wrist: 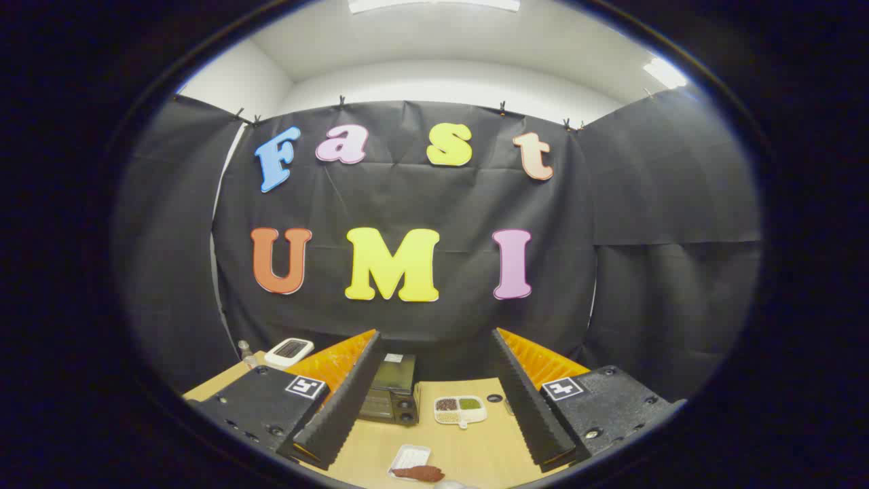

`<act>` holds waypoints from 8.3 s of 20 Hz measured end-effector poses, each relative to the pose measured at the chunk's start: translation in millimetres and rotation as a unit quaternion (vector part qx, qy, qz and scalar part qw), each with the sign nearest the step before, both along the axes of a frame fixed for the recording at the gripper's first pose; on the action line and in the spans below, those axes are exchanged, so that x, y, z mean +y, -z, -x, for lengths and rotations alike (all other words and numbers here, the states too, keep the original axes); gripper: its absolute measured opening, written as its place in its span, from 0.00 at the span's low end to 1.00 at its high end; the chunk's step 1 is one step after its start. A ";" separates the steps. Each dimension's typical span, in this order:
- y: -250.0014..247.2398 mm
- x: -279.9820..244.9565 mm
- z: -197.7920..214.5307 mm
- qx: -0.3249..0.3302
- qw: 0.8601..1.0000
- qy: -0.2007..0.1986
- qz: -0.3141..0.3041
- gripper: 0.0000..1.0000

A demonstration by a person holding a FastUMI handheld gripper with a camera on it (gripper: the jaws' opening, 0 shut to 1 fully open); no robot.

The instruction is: Open the toaster oven, put the food inside, and close the toaster oven door.

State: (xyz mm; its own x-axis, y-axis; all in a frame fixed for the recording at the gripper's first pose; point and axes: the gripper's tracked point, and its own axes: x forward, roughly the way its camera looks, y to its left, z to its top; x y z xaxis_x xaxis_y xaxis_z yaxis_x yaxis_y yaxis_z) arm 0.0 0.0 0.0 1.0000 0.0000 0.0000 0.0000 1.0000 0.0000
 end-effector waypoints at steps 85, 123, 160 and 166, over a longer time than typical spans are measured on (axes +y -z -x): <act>392.0 220.5 -72.3 0.286 0.957 -0.044 0.038 0.99; 345.0 -20.3 -50.8 0.314 0.947 -0.057 0.037 1.00; 323.4 141.3 -88.6 0.340 0.825 -0.158 -0.422 0.18; 333.7 200.0 -153.9 0.277 0.810 -0.085 -0.509 0.17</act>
State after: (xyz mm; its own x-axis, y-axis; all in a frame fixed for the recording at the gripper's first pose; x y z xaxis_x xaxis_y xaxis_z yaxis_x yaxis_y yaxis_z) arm 153.9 200.0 -333.7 0.8325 0.4195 -0.3620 0.1443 0.4667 0.8726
